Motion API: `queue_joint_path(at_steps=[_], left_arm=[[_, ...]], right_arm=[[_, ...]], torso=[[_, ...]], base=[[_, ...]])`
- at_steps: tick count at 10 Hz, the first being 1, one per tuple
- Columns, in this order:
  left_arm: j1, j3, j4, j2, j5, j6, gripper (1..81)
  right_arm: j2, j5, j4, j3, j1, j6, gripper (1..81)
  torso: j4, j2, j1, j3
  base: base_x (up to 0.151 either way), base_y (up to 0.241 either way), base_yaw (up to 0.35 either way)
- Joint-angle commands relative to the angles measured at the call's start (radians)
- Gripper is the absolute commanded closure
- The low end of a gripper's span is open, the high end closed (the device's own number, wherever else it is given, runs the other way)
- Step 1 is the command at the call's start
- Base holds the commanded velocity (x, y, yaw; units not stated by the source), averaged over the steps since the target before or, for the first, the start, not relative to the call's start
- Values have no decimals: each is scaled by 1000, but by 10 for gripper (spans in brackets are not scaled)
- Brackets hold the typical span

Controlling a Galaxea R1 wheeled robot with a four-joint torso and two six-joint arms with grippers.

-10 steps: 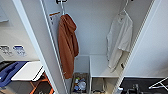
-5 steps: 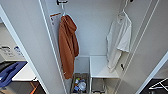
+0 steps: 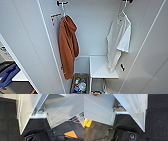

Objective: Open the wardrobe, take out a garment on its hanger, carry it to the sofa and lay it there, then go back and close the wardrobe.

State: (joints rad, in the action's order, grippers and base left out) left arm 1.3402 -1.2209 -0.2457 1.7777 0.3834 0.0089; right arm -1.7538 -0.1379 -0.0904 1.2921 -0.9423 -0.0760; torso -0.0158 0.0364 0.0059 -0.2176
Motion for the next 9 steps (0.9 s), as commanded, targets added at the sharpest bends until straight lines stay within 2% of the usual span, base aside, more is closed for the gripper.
queue_joint_path(at_steps=[1,4,6,7,9], left_arm=[[98,-213,-32,204,74,-66,10],[144,-388,-30,385,52,-75,10],[159,-500,-30,494,-12,-85,10],[169,-552,-30,537,-18,-92,10],[182,-717,-30,649,-29,-93,10]], right_arm=[[-167,30,-78,194,-167,36,10],[-318,53,-77,298,-280,36,10],[-420,59,-74,389,-347,36,10],[-463,79,-71,422,-379,36,10],[-584,95,-68,554,-437,35,10]], torso=[[0,0,0,0],[0,1,-1,0],[0,1,-1,1],[0,1,-1,1],[0,2,-2,1]], base=[[0,0,0],[0,0,0],[0,0,0],[0,0,0],[0,0,0]])
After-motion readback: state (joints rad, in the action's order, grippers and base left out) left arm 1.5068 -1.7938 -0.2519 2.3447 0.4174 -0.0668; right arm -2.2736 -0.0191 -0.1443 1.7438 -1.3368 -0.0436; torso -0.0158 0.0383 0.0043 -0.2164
